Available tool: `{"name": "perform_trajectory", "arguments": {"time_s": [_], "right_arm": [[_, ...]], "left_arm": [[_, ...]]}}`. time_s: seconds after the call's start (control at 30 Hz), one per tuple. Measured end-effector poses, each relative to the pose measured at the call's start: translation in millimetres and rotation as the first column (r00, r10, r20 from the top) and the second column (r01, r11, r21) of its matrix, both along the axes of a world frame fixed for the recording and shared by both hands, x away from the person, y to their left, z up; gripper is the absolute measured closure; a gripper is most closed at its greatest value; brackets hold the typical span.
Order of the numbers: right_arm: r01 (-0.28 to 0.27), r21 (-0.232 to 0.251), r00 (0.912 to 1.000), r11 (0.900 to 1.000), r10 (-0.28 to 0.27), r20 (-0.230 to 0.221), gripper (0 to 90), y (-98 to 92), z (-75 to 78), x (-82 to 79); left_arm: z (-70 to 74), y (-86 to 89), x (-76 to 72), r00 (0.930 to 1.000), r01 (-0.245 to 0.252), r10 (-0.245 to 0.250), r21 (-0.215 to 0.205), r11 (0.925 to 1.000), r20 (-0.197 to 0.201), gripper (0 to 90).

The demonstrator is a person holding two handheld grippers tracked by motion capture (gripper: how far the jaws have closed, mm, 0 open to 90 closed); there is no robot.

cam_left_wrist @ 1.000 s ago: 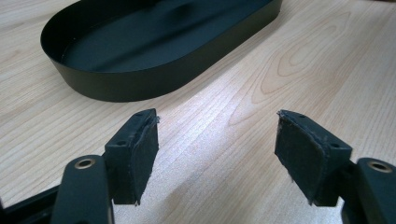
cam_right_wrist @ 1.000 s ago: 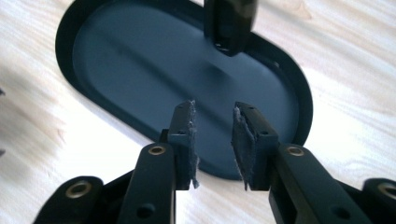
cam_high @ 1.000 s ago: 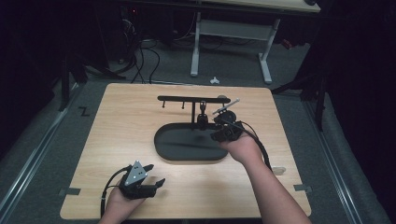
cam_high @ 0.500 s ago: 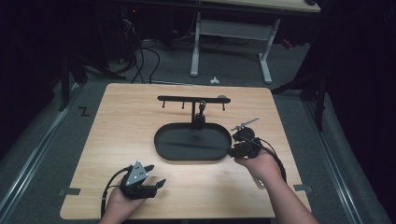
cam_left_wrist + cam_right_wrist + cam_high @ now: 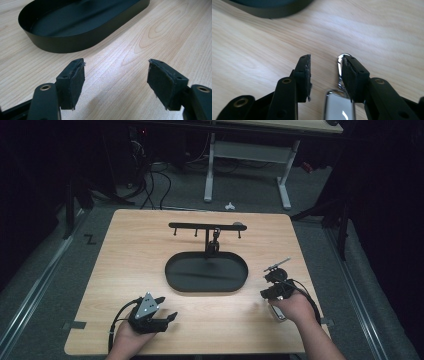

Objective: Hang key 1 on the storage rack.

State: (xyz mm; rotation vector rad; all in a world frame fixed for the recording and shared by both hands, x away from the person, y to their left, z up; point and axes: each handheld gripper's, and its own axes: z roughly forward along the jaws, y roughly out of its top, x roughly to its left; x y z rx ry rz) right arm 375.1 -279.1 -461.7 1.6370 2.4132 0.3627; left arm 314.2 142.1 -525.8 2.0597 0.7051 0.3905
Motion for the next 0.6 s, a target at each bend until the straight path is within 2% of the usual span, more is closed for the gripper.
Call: {"name": "perform_trajectory", "arguments": {"time_s": [0.27, 0.6], "right_arm": [[0.059, -0.007, 0.9973, 0.998, -0.059, -0.042, 59.8, -19.1, -11.6, 8.0], [0.062, -0.007, 0.9928, 0.998, -0.063, -0.102, 60.9, -20.7, -21.7, 14.3]], "left_arm": [[0.1, 0.4, 0.1, 1.0, 0.002, -0.002, 0.003, 1.0, 0.001, 30.6], [-0.2, 0.6, -0.1, 1.0, 0.004, -0.004, 0.003, 1.0, -0.002, 30.6]]}}
